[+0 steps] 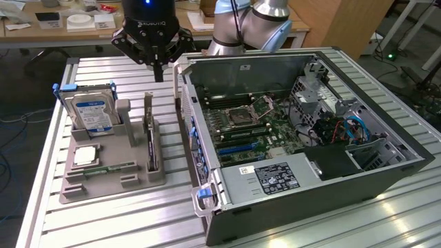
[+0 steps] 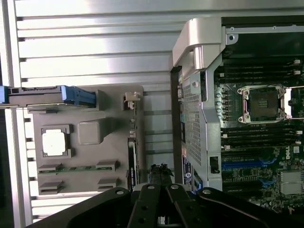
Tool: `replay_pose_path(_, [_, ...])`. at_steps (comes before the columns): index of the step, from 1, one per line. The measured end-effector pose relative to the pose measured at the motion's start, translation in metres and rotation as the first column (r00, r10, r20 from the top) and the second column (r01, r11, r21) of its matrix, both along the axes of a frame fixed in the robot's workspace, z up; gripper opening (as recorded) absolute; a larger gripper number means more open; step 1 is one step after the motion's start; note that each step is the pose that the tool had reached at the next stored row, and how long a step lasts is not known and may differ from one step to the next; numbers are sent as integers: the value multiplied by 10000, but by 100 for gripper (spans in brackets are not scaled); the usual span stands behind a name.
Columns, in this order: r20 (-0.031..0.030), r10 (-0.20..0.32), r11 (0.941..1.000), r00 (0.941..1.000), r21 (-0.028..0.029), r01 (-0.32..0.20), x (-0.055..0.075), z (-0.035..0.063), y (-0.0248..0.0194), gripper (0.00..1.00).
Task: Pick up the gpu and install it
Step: 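Reach for the gpu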
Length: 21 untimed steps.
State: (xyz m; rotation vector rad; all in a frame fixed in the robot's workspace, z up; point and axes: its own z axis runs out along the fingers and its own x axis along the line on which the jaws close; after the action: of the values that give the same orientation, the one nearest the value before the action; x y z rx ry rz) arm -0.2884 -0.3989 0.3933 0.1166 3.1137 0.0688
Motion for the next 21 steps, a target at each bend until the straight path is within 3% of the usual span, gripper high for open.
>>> replay_pose_path(21, [0,0,10000,10000,0,0,-253,0,0,11])
